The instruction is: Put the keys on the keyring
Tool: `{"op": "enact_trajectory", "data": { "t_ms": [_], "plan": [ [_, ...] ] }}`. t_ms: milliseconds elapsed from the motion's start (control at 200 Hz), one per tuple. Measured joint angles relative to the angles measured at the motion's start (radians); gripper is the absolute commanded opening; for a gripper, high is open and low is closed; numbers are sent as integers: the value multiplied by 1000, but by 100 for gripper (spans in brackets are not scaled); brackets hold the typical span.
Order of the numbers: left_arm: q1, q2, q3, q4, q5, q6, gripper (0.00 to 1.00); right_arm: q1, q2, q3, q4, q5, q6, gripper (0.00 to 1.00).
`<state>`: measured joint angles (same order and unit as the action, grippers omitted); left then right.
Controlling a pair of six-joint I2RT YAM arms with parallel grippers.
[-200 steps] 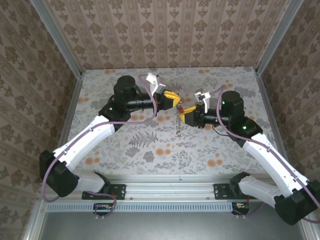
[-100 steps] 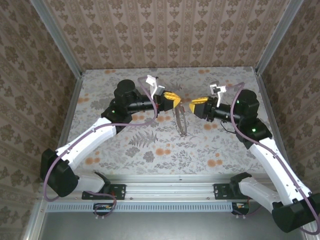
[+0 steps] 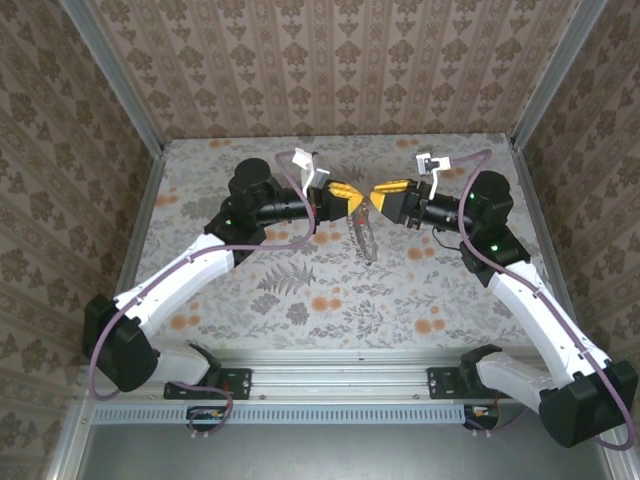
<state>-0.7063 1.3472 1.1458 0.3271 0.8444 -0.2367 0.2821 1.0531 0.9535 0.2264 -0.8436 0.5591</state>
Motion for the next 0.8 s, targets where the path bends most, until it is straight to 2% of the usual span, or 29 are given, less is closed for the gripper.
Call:
{"op": "enact_trajectory", "data": {
  "t_ms": [640, 800],
  "plan": [
    [-1, 7, 21, 0, 8, -3, 0, 24, 14, -15, 11, -28, 2, 28],
    [-2, 13, 22, 0, 8, -3, 0, 26, 17, -15, 11, -29, 3, 20]
  ]
}}
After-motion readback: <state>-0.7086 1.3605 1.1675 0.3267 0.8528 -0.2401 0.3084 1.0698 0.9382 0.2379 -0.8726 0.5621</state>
